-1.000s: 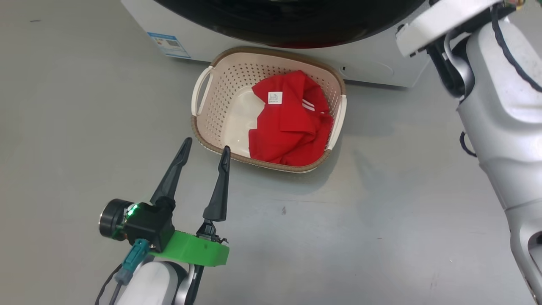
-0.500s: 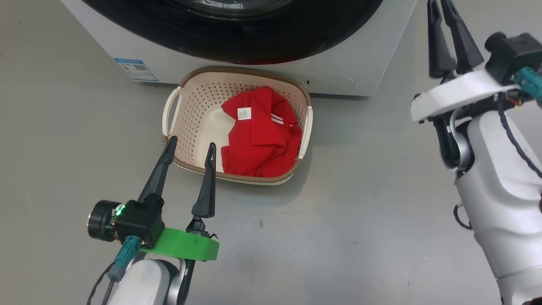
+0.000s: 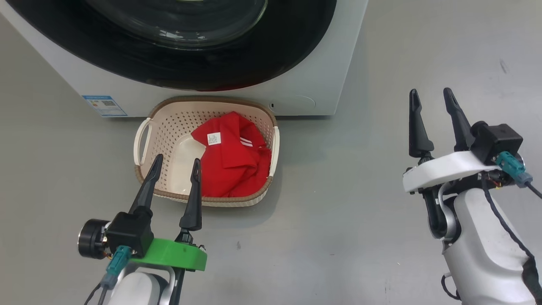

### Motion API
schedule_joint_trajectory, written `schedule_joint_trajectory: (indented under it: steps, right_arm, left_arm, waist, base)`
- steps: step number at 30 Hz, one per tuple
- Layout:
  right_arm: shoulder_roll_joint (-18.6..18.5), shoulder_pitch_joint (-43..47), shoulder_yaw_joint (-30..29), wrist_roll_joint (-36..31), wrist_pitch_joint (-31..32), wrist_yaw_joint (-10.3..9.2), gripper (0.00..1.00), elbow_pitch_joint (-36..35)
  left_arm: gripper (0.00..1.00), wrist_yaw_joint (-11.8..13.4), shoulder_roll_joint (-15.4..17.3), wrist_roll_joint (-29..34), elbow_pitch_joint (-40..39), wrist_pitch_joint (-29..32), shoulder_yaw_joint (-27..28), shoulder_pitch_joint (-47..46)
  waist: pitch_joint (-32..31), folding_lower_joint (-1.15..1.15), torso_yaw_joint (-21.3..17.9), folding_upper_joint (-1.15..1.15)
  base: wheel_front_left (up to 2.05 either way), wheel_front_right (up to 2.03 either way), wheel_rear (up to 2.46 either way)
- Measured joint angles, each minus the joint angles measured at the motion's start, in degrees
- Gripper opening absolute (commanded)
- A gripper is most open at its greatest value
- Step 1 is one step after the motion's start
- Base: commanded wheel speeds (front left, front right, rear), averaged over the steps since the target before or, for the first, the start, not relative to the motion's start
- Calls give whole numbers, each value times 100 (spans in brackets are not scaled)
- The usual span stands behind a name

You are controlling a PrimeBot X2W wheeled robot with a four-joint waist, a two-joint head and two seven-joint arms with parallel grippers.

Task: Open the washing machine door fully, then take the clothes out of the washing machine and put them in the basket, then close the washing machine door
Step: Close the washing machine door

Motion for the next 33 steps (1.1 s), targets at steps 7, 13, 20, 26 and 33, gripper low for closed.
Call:
schedule_joint_trajectory:
  steps: [7, 13, 20, 26, 33]
  right_arm:
    - [141, 684, -88, -80, 0, -54, 100, -298]
    - [174, 1243, -221, -209, 0, -121, 100, -510]
    - [229, 1725, -256, -314, 0, -147, 100, -702]
    - [266, 2049, -293, -360, 0, -154, 100, -817]
    - [316, 2316, -289, -405, 0, -153, 100, -945]
  left_arm:
    - [100, 18, 18, 0, 102, 0, 105, 113]
    - [100, 22, 18, -1, 220, 0, 123, 352]
    - [100, 22, 19, -1, 353, 0, 70, 574]
    - [100, 21, 20, -2, 415, 0, 34, 655]
    - [100, 21, 27, -9, 478, 0, 35, 859]
  waist:
    - [-241, 0, -288, 0]
    - [-521, 0, -498, 0]
    - [-804, 0, -612, 0]
    - [-1019, 0, -637, 0]
    - [-1233, 0, -604, 0]
  base:
    - [0, 0, 0]
    - [0, 0, 0]
    - [0, 0, 0]
    - [0, 0, 0]
    - [0, 0, 0]
